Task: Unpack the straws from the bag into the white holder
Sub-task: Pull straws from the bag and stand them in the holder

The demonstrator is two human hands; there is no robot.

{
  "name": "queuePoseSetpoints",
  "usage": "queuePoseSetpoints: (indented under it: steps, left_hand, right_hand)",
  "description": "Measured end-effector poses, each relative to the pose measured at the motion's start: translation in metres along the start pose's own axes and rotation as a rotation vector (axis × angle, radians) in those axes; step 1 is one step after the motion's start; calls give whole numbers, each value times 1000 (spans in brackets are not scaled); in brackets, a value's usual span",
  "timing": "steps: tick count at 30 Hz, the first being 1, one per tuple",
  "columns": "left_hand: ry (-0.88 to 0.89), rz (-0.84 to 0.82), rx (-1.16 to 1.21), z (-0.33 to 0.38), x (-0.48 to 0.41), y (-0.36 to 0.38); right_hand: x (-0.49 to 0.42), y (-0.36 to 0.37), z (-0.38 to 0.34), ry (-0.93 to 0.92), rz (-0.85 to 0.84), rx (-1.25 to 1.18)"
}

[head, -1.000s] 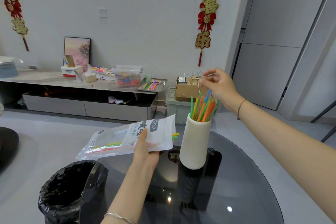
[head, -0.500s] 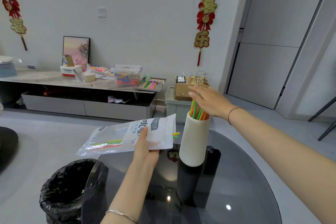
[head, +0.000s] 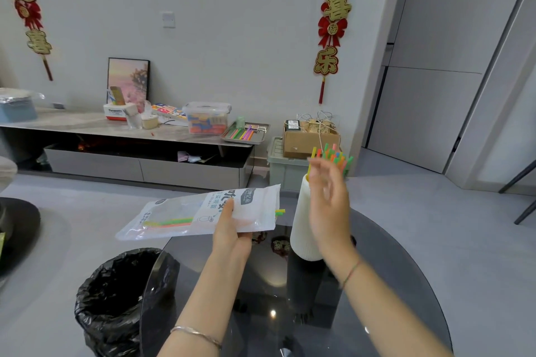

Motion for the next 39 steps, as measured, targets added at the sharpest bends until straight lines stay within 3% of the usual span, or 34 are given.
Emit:
queuePoseSetpoints:
  steps: [4, 7, 11, 15, 22, 27, 34, 39]
  left_hand:
    - [77, -6, -76, 4, 3, -4]
    - [199, -35, -288, 8, 6, -5]
    - [372, -94, -666, 11, 12, -3]
    - [475, -184, -879, 0, 19, 1]
    - [519, -201, -863, -7, 23, 1]
    - [484, -145, -668, 1, 15, -6]
    - [288, 41, -439, 19, -2, -24]
    - [186, 67, -221, 24, -8, -32]
  right_hand:
    - [55, 33, 42, 623, -14, -337]
    - [66, 50, 63, 1113, -23, -802]
    - [68, 54, 82, 1240, -34, -983]
    - [72, 54, 89, 1323, -21, -1011]
    - [81, 50, 89, 1243, -152, -913]
    - [81, 44, 87, 976, -238, -351]
    - [59, 21, 77, 510, -135, -35]
    - [44, 3, 79, 424, -42, -45]
Point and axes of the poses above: each hand's wrist, its own x-axis away from the middle knuckle, its own y-axis out of the palm, z = x × y, the point moved 3 cm from there along -x, towards the middle knuckle, and after that the axes turned 6 degrees about x, right-handed, at the moved point
